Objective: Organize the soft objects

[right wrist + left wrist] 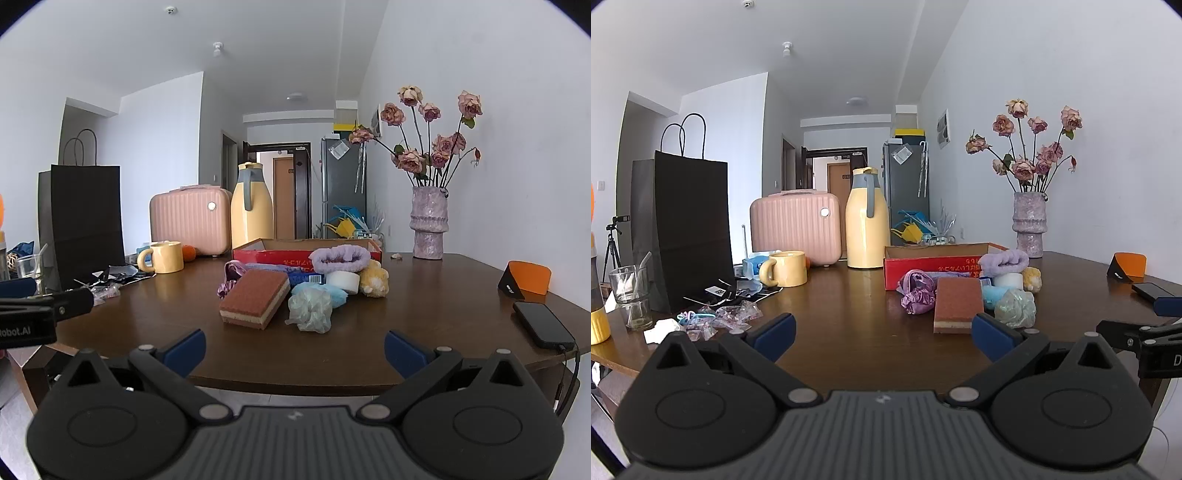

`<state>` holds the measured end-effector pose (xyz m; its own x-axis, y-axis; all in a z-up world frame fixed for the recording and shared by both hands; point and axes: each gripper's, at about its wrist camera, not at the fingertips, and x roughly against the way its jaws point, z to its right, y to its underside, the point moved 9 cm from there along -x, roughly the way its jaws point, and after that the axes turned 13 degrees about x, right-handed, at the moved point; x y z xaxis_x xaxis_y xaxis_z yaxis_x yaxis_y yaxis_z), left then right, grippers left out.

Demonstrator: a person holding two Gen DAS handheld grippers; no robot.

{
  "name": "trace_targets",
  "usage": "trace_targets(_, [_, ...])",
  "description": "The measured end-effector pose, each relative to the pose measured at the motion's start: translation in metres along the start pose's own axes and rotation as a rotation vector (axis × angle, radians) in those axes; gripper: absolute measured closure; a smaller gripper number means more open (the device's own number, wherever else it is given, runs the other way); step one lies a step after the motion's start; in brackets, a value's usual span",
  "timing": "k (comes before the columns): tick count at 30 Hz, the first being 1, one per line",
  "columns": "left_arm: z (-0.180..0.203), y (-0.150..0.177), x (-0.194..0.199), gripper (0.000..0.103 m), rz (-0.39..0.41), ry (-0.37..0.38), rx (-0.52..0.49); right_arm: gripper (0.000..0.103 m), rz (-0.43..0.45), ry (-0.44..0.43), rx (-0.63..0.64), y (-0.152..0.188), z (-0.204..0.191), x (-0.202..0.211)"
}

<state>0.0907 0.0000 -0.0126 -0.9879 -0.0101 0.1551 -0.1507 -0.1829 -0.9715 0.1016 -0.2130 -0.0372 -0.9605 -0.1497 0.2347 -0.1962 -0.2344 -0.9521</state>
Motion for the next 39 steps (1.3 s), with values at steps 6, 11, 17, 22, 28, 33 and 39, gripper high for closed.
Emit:
trace_targets(6, [0.0002,-0.0001,0.0000,0.000,0.004,0.002,-0.003,0.000,-0.003,0.001,0.001,-0.0008,0.0002,-0.0005])
trace_targets(11, [0.0002,-0.0004,-0.0001,0.000,0.005,0.003,-0.003,0.000,-0.002,-0.001,0.003,-0.0008,-0.0003,-0.0010])
trace_targets(17, [-0.0005,0.0001,-0.0002,0.000,0.002,0.003,-0.003,0.000,-0.005,-0.002,0.001,-0.0001,-0.0007,-0.0011])
trace_targets(22, [-0.0004,-0.0001,-0.0003,0.000,0.001,0.004,-0.004,0.000,-0.006,-0.001,0.001,0.0006,-0.0010,-0.0011])
trace_targets(28, [-0.0002,0.0001,0.0000,0.000,0.003,0.002,-0.004,0.000,-0.007,0.001,0.002,0.0010,-0.0009,-0.0010])
trace_targets(33, [-0.0003,0.0005,-0.0004,0.000,0.003,0.002,-0.004,0.000,-0.008,0.001,0.000,0.0018,-0.0006,-0.0008])
trace_targets(39, [-0.0001,0.0008,-0.0003,0.000,0.004,0.001,-0.005,0.000,-0.011,0.001,0.000,0.0022,-0.0005,-0.0008])
